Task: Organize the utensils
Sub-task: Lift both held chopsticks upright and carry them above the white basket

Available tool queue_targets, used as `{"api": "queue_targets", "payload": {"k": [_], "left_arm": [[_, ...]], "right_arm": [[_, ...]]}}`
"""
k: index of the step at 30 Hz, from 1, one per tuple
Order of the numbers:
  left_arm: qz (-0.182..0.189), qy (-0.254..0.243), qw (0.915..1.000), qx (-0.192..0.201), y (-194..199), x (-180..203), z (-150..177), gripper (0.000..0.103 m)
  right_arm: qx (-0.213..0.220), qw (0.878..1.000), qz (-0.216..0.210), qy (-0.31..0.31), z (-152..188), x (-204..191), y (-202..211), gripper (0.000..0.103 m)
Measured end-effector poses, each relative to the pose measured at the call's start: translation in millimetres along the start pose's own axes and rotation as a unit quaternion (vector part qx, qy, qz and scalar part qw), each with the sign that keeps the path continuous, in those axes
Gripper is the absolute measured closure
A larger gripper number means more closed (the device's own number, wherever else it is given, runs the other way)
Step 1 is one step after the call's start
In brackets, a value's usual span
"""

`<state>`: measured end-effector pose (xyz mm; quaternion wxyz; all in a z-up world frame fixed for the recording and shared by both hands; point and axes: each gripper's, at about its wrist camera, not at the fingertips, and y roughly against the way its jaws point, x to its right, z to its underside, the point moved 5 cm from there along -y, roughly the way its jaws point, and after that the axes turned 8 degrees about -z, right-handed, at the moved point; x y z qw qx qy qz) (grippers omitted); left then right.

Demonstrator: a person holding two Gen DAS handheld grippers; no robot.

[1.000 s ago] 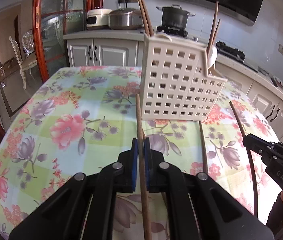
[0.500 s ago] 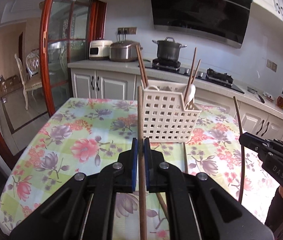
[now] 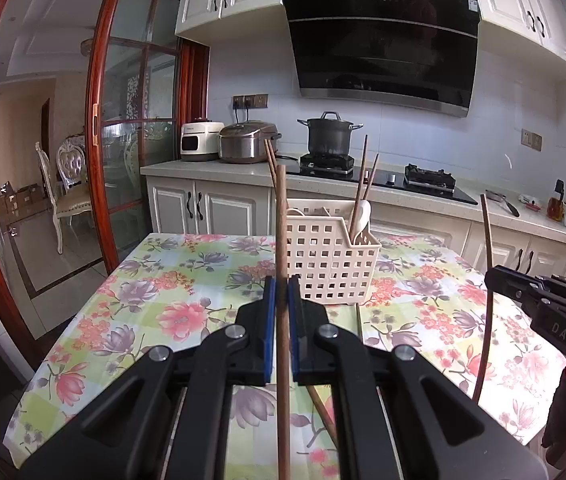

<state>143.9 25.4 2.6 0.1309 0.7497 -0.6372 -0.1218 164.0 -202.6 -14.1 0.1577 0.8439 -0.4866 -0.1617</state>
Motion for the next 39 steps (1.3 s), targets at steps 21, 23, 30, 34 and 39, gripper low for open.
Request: {"api": "queue_targets", "payload": {"k": [21, 23, 30, 34, 39], "left_arm": [[0.009, 0.0, 0.9994, 0.032, 24.9, 0.7, -5.3, 0.097], [0.01, 0.0, 0.9994, 0.034, 26.5, 1.4, -5.5, 0.097], [0.016, 0.0, 0.9993, 0.033, 25.8, 3.9, -6.4, 0.097], [0.025, -0.003, 0.9993, 0.029, 21.3, 6.5, -11.7, 0.097], [0.038, -0.01, 0.9989, 0.026, 11.4, 10.1, -31.8, 0.097]], "right_arm": [[0.043, 0.999, -0.011, 0.005, -3.9, -3.9, 26.7, 0.097], [0.048, 0.999, -0.012, 0.006, -4.7, -4.0, 28.0, 0.097], [0.054, 0.998, -0.011, 0.01, -7.5, -5.1, 24.6, 0.097], [0.061, 0.998, -0.011, 0.02, -16.2, -5.5, 18.2, 0.097], [0.066, 0.997, -0.018, 0.033, -37.2, -5.7, 5.6, 0.097]]}}
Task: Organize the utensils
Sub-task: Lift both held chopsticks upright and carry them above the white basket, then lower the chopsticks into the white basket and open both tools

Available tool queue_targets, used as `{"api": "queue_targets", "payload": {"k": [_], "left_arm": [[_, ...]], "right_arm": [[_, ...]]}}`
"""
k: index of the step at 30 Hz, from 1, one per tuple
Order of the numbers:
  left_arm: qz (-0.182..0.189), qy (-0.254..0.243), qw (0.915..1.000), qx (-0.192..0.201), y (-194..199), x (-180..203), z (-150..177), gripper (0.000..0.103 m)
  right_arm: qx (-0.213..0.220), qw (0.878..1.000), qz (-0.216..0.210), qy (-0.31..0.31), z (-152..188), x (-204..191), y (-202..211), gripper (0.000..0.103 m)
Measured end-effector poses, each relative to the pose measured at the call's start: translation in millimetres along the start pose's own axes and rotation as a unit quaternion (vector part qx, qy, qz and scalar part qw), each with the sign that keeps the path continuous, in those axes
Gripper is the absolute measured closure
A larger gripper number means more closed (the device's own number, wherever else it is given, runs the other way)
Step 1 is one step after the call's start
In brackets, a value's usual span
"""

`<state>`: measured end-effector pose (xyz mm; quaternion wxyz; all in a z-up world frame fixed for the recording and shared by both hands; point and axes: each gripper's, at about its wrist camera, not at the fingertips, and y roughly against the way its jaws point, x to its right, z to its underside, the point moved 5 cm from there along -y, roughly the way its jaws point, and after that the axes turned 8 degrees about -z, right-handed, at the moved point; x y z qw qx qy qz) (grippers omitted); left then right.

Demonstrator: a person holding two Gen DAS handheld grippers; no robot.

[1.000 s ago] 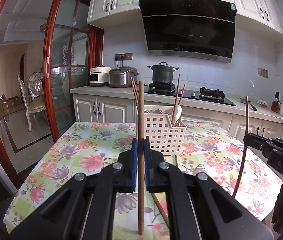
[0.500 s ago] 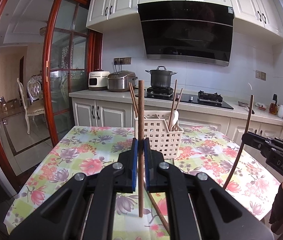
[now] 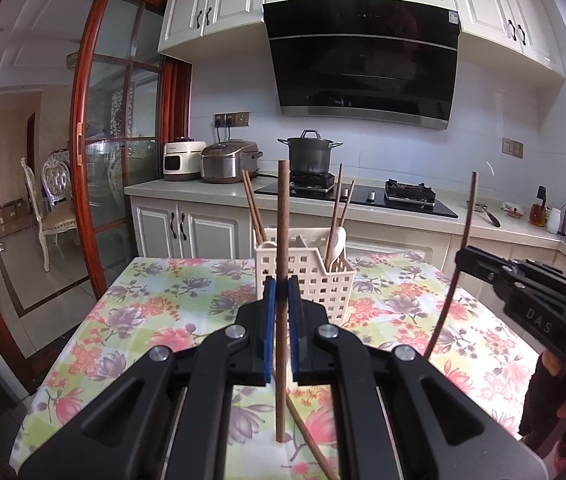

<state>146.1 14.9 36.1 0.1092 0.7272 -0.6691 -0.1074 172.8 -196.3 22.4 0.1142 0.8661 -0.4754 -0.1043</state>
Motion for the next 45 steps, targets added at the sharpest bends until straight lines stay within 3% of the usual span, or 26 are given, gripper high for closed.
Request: {"api": "queue_targets", "payload": {"k": [11, 16, 26, 35, 45], "left_arm": [[0.013, -0.005, 0.9998, 0.012, -43.2, 5.5, -93.1, 0.097], [0.002, 0.002, 0.9999, 0.014, -71.4, 8.0, -136.5, 0.097], [-0.021, 0.012, 0.9995, 0.02, -120.5, 17.7, -185.5, 0.097], [-0.018, 0.048, 0.9985, -0.016, -177.5, 7.9, -189.6, 0.097], [-0.028, 0.026, 0.996, -0.081, -222.8, 10.6, -127.3, 0.096]], "right_arm": [[-0.001, 1.0, -0.006, -0.015, -68.8, 20.0, -53.5, 0.097], [-0.002, 1.0, 0.006, -0.019, -92.6, 26.0, -79.9, 0.097], [0.016, 1.0, 0.015, -0.012, -129.2, 31.9, -119.1, 0.097], [0.019, 0.999, 0.014, -0.029, -140.7, 45.0, -146.4, 0.097], [-0.038, 0.998, 0.011, -0.05, -105.0, 56.2, -182.3, 0.096]]}}
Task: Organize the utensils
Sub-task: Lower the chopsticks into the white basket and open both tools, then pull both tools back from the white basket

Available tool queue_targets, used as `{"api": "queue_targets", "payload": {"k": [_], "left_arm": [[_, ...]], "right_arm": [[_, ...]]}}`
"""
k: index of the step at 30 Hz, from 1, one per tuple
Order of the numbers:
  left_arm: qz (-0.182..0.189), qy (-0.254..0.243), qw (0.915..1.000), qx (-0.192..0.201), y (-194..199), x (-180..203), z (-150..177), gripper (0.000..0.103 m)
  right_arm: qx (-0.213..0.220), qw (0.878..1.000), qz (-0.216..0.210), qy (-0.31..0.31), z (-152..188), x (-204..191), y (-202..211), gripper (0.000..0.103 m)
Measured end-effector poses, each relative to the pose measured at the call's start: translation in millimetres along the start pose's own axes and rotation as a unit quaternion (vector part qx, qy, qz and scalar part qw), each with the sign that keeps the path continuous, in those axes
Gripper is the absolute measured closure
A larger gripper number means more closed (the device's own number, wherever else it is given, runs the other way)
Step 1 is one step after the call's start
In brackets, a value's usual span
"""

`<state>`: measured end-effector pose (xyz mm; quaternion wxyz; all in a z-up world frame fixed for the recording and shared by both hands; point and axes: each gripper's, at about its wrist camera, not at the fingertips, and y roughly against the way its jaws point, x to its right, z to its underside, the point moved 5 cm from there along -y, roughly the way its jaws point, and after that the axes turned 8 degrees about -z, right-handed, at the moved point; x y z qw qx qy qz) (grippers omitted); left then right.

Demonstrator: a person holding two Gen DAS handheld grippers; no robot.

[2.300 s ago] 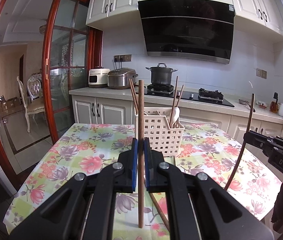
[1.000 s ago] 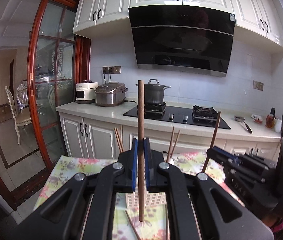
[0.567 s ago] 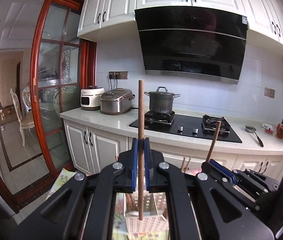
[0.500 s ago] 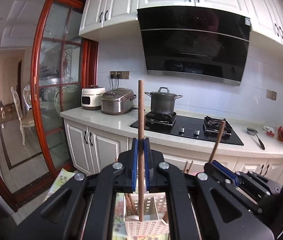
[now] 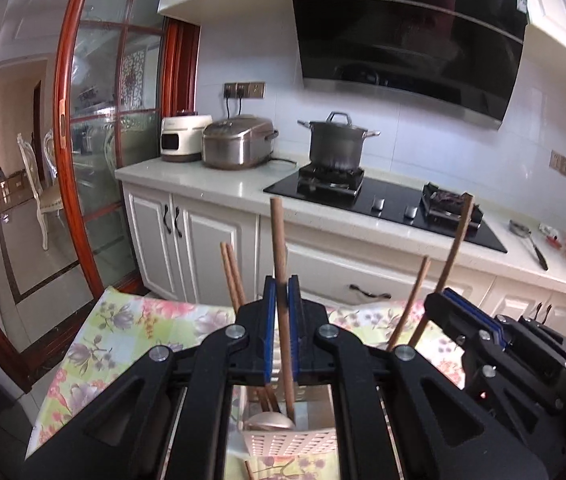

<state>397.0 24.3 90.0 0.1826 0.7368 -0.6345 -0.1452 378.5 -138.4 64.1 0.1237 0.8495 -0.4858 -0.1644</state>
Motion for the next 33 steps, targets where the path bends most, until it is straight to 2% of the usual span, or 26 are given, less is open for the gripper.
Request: {"api": "queue_targets", "payload": {"k": [2, 5, 7, 10, 15, 18, 21, 22, 24, 27, 33], "left_arm": [[-0.003, 0.003, 1.0, -0.001, -1.9, -5.6, 1.5, 0.096], [-0.013, 0.006, 0.9999, 0.007, 1.5, -15.9, 1.0, 0.085], [-0.019, 0.012, 0.9997, 0.014, 5.5, -23.6, 0.6, 0.075], [-0.027, 0.015, 0.9992, 0.024, 14.5, -34.9, 2.2, 0.067], [-0.041, 0.011, 0.9981, 0.045, 35.3, -47.1, 14.0, 0.046], [-0.051, 0.003, 0.9972, 0.054, 47.1, -49.4, 28.5, 0.035], [-0.063, -0.009, 0.996, 0.062, 58.7, -49.9, 48.8, 0.018], [-0.071, -0.015, 0.9952, 0.065, 62.8, -50.1, 58.5, 0.016], [-0.081, -0.018, 0.9944, 0.066, 67.9, -51.5, 74.9, 0.008], [-0.082, -0.012, 0.9954, 0.047, 71.6, -56.2, 104.5, 0.005], [-0.091, 0.015, 0.9958, -0.005, 66.9, -72.3, 156.8, 0.005]], "right_arm": [[-0.006, 1.0, 0.002, -0.001, 3.9, 3.6, -2.6, 0.091], [-0.009, 1.0, 0.004, -0.004, 7.3, 10.8, -1.5, 0.087], [-0.008, 1.0, 0.005, -0.008, 9.3, 15.3, 0.6, 0.072], [-0.004, 1.0, 0.005, -0.014, 12.7, 21.2, 8.4, 0.072], [-0.002, 1.0, 0.002, -0.021, 26.4, 28.0, 23.9, 0.072], [-0.002, 1.0, 0.001, -0.025, 36.5, 28.7, 33.3, 0.072], [-0.004, 1.0, 0.003, -0.024, 51.4, 26.0, 42.4, 0.072], [-0.008, 1.0, 0.005, -0.025, 58.1, 25.2, 45.0, 0.072], [-0.016, 0.999, 0.008, -0.032, 72.1, 24.2, 49.3, 0.068], [-0.033, 0.998, 0.01, -0.045, 99.7, 22.2, 53.8, 0.063], [-0.085, 0.994, 0.017, -0.066, 154.2, 19.4, 45.7, 0.063]]}}
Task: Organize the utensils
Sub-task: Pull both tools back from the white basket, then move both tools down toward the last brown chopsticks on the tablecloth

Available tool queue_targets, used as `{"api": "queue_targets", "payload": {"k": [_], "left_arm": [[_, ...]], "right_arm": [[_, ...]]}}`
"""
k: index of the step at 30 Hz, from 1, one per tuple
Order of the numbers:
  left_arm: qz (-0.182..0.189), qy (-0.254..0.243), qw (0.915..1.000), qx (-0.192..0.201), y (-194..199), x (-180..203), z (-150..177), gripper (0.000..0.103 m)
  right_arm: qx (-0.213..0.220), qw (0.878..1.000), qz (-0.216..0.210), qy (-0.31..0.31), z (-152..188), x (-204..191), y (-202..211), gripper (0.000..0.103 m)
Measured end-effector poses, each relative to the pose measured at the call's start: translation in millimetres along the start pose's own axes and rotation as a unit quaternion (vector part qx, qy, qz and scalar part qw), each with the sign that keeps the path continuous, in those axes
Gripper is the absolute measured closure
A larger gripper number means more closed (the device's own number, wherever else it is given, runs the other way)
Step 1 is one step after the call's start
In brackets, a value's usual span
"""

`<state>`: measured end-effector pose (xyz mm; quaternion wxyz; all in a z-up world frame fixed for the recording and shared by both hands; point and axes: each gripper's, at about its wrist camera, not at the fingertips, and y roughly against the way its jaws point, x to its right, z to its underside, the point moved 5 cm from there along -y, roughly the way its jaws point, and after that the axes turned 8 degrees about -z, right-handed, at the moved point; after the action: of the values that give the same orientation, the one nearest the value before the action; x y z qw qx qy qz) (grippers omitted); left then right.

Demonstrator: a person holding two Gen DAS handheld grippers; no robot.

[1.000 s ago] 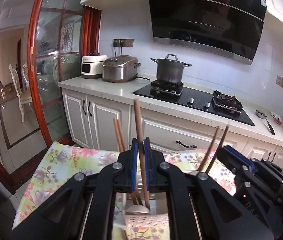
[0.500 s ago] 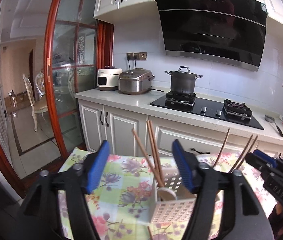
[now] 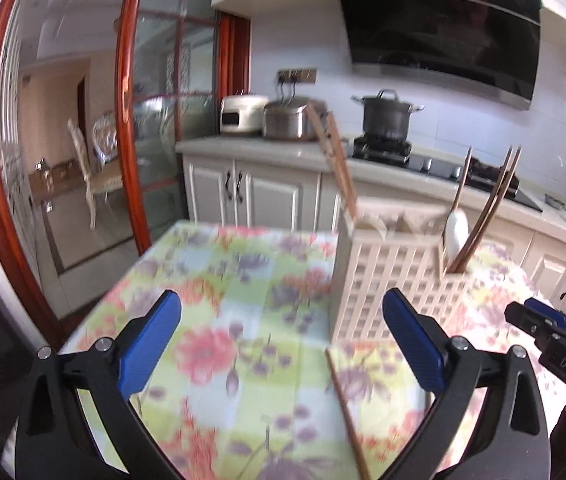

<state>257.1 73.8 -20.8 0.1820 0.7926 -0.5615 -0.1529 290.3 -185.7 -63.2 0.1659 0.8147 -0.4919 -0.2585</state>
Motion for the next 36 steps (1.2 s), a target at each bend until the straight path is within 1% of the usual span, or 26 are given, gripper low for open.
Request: {"api": "queue_targets", "payload": {"k": [4, 7, 9, 13, 19, 24, 26, 28, 29, 30, 31, 36], "left_arm": [[-0.011, 0.005, 0.9998, -0.016, -2.8, -6.6, 25.5, 0.005], [-0.019, -0.005, 0.9996, -0.02, -5.5, -6.0, 39.0, 0.005], [-0.017, -0.007, 0.9994, -0.03, -9.5, -4.7, 46.1, 0.005], [-0.02, -0.013, 0.9989, -0.039, -13.5, -2.4, 54.1, 0.005], [-0.029, -0.02, 0.9985, -0.043, -17.2, -4.6, 61.7, 0.005], [-0.035, -0.015, 0.9974, -0.061, -25.3, -13.7, 68.0, 0.005], [-0.035, -0.01, 0.9969, -0.069, -28.4, -18.0, 70.4, 0.005], [-0.035, -0.008, 0.9968, -0.072, -28.7, -19.6, 71.0, 0.005], [-0.036, -0.009, 0.9967, -0.072, -28.7, -20.4, 71.4, 0.005], [-0.036, -0.01, 0.9966, -0.074, -29.3, -20.4, 71.6, 0.005], [-0.034, -0.012, 0.9964, -0.077, -30.2, -19.5, 72.0, 0.005], [-0.013, -0.025, 0.9943, -0.103, -36.6, -4.6, 75.0, 0.006]], "right_arm": [[-0.036, 0.999, 0.004, -0.016, 28.9, 2.2, -17.8, 0.063], [-0.053, 0.998, 0.004, -0.02, 42.1, -0.5, -28.2, 0.063], [-0.066, 0.998, 0.006, -0.02, 47.0, -4.6, -35.8, 0.063], [-0.096, 0.995, 0.016, -0.023, 53.1, -7.5, -55.0, 0.063], [-0.137, 0.99, 0.035, -0.024, 57.0, -13.8, -82.7, 0.063], [-0.151, 0.987, 0.061, 0.006, 55.2, -22.8, -95.0, 0.063], [-0.155, 0.985, 0.078, 0.023, 55.3, -25.7, -98.0, 0.066], [-0.157, 0.984, 0.078, 0.031, 55.2, -27.9, -98.3, 0.08], [-0.159, 0.984, 0.079, 0.035, 56.2, -29.4, -97.2, 0.084], [-0.16, 0.983, 0.078, 0.036, 57.1, -30.1, -96.2, 0.09], [-0.16, 0.983, 0.077, 0.036, 58.3, -30.1, -94.6, 0.093], [-0.156, 0.985, 0.065, 0.026, 63.5, -23.2, -80.8, 0.096]]}}
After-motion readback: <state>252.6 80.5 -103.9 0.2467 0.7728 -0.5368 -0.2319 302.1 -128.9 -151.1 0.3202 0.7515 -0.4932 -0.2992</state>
